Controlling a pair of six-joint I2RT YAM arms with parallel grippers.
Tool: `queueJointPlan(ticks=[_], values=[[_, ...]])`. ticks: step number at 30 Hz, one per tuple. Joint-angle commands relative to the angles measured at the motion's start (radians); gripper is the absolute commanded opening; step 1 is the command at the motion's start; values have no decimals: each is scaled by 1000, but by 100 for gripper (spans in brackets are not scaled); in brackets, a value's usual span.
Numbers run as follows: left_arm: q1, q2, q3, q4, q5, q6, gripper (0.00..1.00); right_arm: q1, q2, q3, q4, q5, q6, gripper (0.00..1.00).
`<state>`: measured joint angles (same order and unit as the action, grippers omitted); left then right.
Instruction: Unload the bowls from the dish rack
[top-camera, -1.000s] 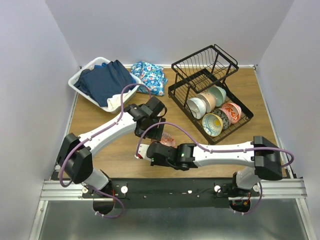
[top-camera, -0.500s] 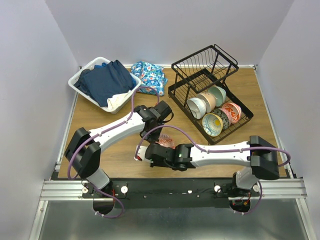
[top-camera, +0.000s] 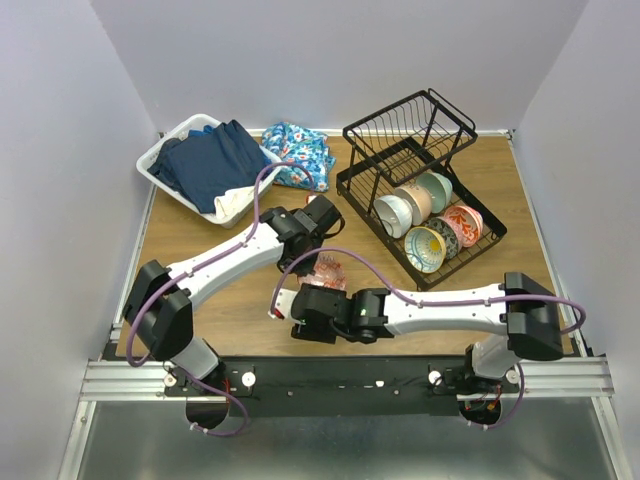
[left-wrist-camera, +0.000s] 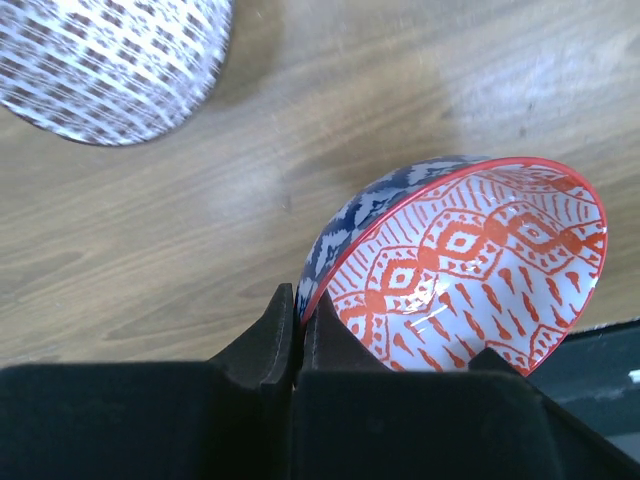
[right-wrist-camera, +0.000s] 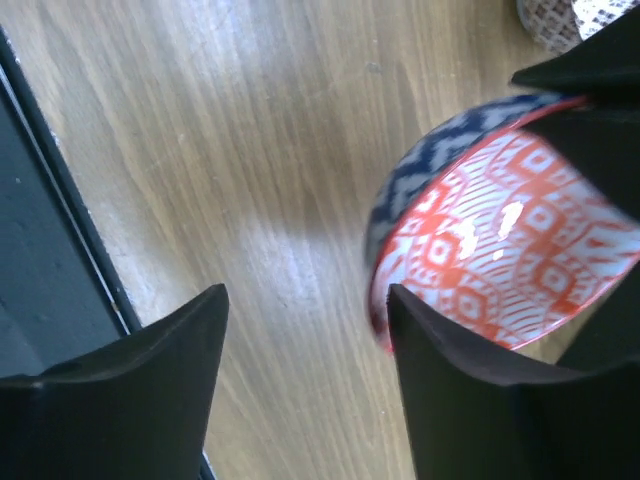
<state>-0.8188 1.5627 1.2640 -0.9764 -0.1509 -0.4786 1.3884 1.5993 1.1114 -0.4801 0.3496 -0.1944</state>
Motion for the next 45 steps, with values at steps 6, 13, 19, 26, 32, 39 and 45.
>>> queueJointPlan(ticks=[6, 13, 19, 26, 32, 39, 45], values=[[147, -111, 20, 119, -52, 20, 0, 8, -104, -10, 34, 55, 159, 88], [325, -170, -17, 217, -4, 28, 0, 3, -116, -21, 54, 101, 271, 94], [423, -106, -31, 304, 27, 25, 0, -54, -171, -71, 133, 63, 392, 95], [464, -26, -40, 358, 43, 28, 0, -205, -313, -160, 189, 2, 535, 94], [471, 34, -54, 381, 66, 31, 0, -268, -403, -251, 192, 64, 636, 94], [471, 82, -64, 397, 71, 31, 11, -322, -505, -341, 213, 89, 728, 94], [471, 94, -57, 392, 79, 26, 25, -350, -562, -383, 209, 133, 782, 94]])
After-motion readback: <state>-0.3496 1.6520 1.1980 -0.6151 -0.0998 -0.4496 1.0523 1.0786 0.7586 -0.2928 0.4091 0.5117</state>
